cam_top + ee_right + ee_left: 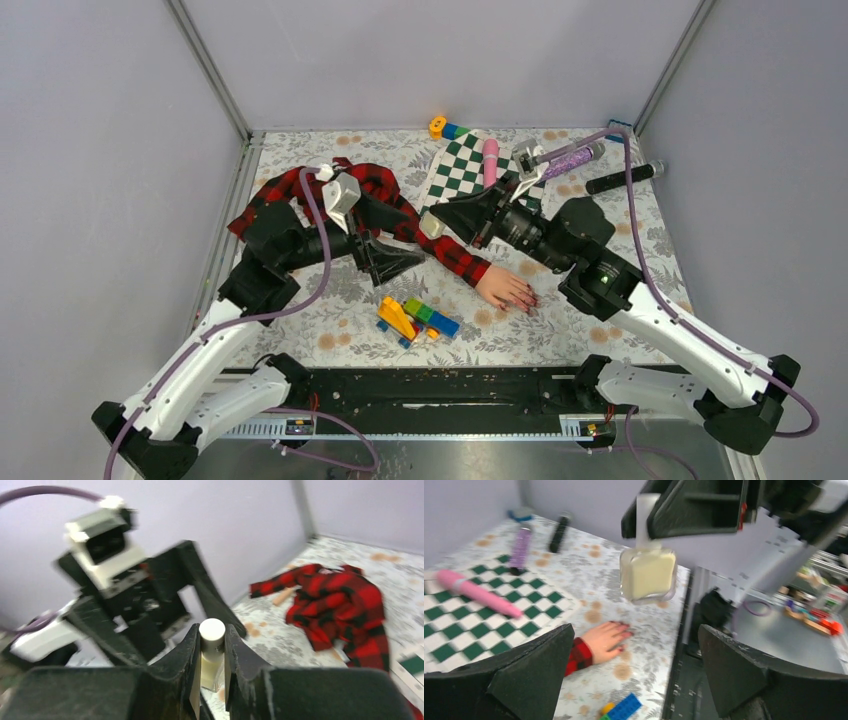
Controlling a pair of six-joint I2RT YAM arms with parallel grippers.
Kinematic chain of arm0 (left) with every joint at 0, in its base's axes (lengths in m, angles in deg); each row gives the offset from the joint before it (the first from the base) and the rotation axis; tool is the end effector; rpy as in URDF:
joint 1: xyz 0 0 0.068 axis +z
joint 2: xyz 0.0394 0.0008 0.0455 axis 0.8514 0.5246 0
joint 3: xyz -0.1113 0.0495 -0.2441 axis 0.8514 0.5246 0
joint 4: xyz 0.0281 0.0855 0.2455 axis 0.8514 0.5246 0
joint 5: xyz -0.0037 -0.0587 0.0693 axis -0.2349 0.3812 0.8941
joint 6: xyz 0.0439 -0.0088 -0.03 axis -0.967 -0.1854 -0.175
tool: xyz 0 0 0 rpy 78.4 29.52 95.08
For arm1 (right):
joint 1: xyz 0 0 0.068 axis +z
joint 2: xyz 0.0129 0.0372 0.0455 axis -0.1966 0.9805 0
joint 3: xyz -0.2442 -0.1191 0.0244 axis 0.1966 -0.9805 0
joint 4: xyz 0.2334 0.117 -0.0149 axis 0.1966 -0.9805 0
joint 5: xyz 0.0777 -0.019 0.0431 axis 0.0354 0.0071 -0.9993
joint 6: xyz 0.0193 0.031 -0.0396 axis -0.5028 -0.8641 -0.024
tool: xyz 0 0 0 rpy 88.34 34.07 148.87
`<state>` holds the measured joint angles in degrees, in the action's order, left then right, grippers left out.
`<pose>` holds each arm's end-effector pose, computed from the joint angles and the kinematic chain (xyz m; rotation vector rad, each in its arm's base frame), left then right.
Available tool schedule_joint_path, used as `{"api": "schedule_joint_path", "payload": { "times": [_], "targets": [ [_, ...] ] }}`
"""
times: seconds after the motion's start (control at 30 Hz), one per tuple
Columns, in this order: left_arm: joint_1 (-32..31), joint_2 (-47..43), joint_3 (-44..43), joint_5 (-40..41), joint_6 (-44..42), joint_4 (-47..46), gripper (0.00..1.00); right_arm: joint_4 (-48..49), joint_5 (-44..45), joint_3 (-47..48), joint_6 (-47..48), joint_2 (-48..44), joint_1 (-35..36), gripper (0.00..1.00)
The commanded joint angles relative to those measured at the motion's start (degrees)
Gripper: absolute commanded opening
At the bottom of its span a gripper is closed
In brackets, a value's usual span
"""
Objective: Paint the nails
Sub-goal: Unscrew the nail polish bottle.
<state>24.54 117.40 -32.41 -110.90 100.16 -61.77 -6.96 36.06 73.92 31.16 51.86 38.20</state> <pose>0.1429 -0.1254 0.4002 0.8926 1.4098 -1.2403 0.1367 0.1721 0.4481 -0.4741 1.3040 1.2613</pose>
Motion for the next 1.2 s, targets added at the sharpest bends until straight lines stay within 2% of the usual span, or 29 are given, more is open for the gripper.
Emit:
{"api": "schedule_joint_path", "payload": {
  "times": [0.0,0.23,0.43,0.57,0.7,1.17],
  "targets": [
    [-2.23,-3.26,-0.35,21.51,-5.38,1.53,0.99,-6.72,26.97,3.74,2.25,1.75,5.27,0.00],
    [-11.55,-0.47,-2.26,38.38,-7.56,3.20,0.99,-8.63,42.40,7.31,-1.53,5.47,9.54,0.00],
    [-21.96,2.83,-2.63,57.11,-13.93,1.04,0.99,-9.49,47.53,9.42,-2.26,7.29,11.56,0.00],
    [-25.40,5.92,-3.15,63.64,-16.50,-2.53,0.99,-9.10,48.35,9.63,-2.17,7.48,12.39,0.00],
    [-26.28,7.87,-3.45,65.82,-18.17,-5.85,0.98,-9.17,48.25,9.63,-1.92,7.53,12.77,0.00],
    [-26.78,12.32,-6.39,65.83,-21.34,-9.61,0.60,-9.36,46.56,10.15,-1.91,8.51,13.13,0.00]
  ]
}}
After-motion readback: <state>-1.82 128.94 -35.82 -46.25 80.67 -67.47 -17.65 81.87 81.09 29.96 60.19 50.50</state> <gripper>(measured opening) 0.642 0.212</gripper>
